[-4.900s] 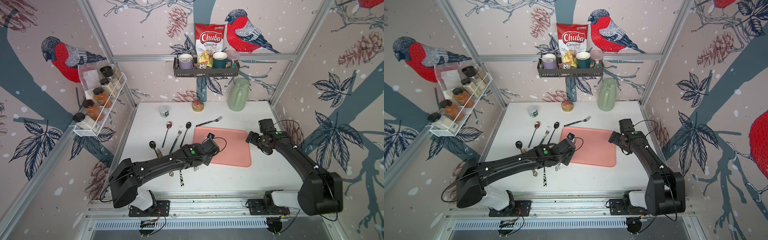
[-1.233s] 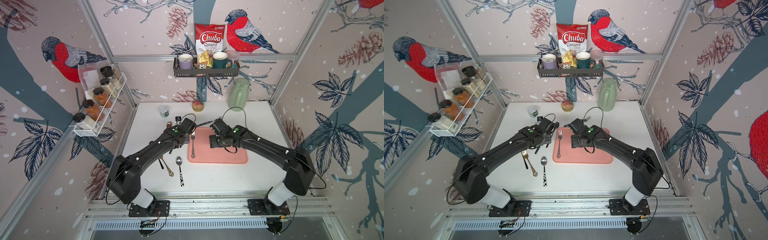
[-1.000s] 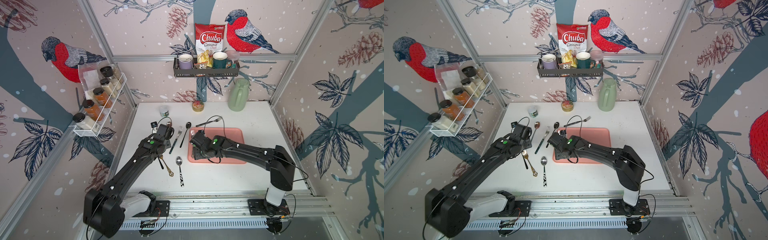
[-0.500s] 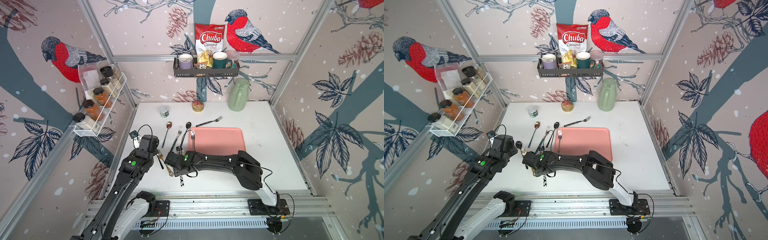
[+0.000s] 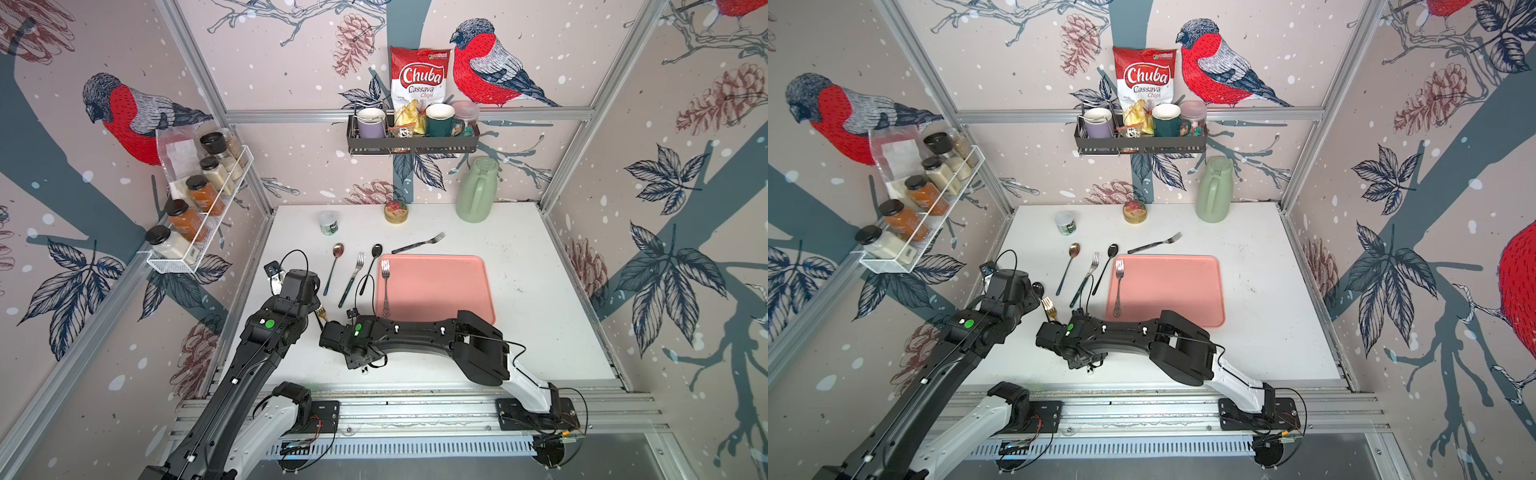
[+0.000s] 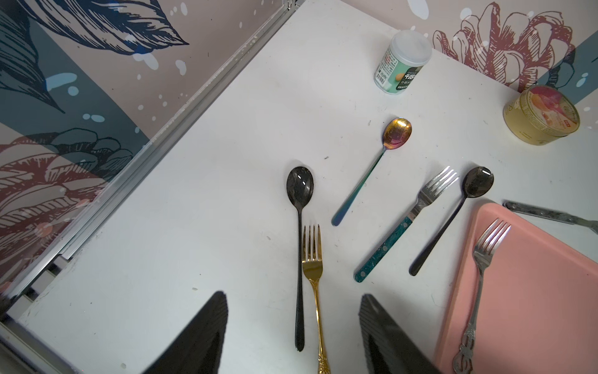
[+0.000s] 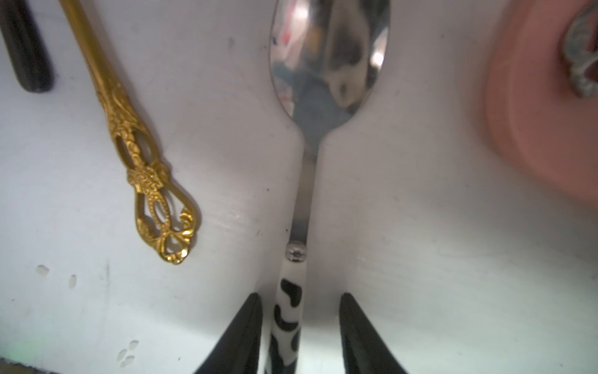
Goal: Set the spoon and fork side by side
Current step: Pick up the spoon from the center of the board.
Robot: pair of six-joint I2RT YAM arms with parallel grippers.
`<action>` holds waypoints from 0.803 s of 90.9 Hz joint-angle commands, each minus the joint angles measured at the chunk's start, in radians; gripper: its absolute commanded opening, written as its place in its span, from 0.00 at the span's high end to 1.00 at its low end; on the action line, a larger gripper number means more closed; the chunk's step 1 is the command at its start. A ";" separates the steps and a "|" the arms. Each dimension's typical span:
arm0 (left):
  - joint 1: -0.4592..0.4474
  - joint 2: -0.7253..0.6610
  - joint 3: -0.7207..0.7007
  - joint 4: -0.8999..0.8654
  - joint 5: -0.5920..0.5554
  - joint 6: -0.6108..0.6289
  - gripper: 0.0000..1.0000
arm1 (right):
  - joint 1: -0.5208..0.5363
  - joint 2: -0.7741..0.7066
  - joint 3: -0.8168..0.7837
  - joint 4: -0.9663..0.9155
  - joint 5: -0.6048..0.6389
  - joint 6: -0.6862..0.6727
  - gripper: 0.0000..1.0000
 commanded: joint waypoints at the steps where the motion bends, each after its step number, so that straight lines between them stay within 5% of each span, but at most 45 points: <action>1: 0.002 -0.008 -0.006 0.039 0.009 0.023 0.34 | 0.005 0.006 -0.016 -0.026 0.003 0.015 0.65; 32: 0.002 -0.007 -0.008 0.039 0.017 0.031 0.34 | -0.030 -0.050 -0.040 -0.051 0.008 -0.041 0.86; 73: -0.045 0.036 -0.055 0.106 0.085 0.025 0.31 | -0.263 -0.286 -0.100 -0.108 0.113 -0.158 0.88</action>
